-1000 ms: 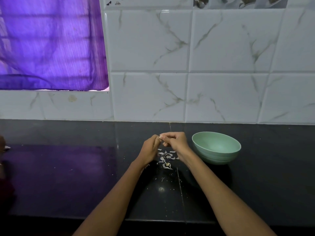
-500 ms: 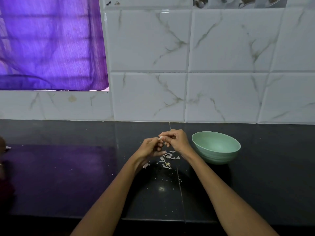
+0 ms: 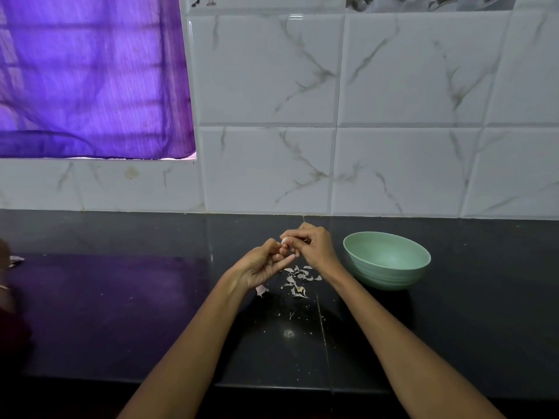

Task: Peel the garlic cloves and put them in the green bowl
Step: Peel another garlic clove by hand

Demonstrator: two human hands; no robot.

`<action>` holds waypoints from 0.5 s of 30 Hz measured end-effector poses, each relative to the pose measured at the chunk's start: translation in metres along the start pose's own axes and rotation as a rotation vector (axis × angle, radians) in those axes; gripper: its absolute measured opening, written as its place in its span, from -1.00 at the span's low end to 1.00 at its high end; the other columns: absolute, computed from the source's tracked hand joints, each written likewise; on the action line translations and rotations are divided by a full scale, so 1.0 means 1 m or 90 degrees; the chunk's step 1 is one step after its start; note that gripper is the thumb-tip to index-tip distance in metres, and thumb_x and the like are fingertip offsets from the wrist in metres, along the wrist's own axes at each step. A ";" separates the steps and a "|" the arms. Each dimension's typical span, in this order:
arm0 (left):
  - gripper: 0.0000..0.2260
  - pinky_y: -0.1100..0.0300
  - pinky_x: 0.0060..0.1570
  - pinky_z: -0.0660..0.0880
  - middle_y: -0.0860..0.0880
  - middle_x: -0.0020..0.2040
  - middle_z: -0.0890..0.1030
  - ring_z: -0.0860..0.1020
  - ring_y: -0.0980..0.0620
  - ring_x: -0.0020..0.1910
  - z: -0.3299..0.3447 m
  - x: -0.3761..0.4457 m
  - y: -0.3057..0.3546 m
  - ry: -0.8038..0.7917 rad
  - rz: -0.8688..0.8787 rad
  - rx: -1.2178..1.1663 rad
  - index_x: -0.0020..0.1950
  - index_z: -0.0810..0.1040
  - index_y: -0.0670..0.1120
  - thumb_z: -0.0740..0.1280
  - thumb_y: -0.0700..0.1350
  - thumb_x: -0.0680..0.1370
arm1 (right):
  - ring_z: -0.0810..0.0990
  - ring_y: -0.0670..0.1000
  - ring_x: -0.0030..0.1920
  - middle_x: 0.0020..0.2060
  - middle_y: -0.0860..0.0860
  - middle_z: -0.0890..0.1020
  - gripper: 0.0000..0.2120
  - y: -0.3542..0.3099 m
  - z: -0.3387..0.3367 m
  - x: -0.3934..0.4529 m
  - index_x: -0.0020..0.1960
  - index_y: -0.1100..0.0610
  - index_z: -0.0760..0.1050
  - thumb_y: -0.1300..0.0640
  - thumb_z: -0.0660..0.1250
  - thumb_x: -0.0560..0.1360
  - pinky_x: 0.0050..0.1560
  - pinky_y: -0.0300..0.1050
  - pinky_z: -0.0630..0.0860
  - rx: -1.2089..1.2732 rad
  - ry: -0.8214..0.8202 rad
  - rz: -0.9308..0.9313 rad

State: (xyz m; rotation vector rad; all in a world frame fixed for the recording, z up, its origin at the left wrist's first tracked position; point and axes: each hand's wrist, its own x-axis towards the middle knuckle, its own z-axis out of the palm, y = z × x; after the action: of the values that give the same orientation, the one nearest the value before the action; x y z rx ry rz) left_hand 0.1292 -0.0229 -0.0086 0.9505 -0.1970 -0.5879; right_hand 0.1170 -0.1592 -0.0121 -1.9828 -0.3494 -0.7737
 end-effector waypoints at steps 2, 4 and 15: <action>-0.78 0.26 -0.39 0.59 -0.03 -0.52 0.43 0.47 0.14 -0.59 0.001 -0.001 0.001 0.005 -0.014 -0.027 -0.22 0.43 -0.24 0.07 -0.33 0.57 | 0.48 -0.23 -0.50 -0.38 -0.11 0.48 -0.91 -0.001 0.000 0.000 -0.10 0.29 0.65 0.34 0.40 0.41 -0.38 -0.44 0.38 -0.013 -0.001 -0.019; -0.79 0.24 -0.40 0.59 -0.03 -0.51 0.41 0.45 0.14 -0.60 0.001 -0.002 0.002 0.010 -0.029 -0.046 -0.22 0.42 -0.23 0.07 -0.33 0.56 | 0.50 -0.25 -0.44 -0.38 -0.12 0.48 -0.90 -0.001 0.000 0.001 -0.09 0.28 0.65 0.34 0.40 0.41 -0.37 -0.45 0.37 -0.027 -0.004 -0.031; -0.75 0.17 -0.38 0.61 -0.10 -0.35 0.54 0.48 0.08 -0.47 -0.006 0.009 -0.005 0.180 0.085 0.261 -0.20 0.52 -0.26 0.14 -0.23 0.60 | 0.46 -0.21 -0.57 -0.51 -0.18 0.58 -0.93 -0.001 -0.001 -0.001 -0.12 0.26 0.65 0.32 0.38 0.43 -0.42 -0.41 0.42 -0.023 -0.023 0.121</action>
State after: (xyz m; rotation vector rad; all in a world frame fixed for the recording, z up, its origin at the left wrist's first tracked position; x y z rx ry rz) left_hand 0.1370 -0.0258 -0.0165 1.3936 -0.1265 -0.2875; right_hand 0.1157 -0.1595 -0.0119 -2.0322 -0.1646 -0.6278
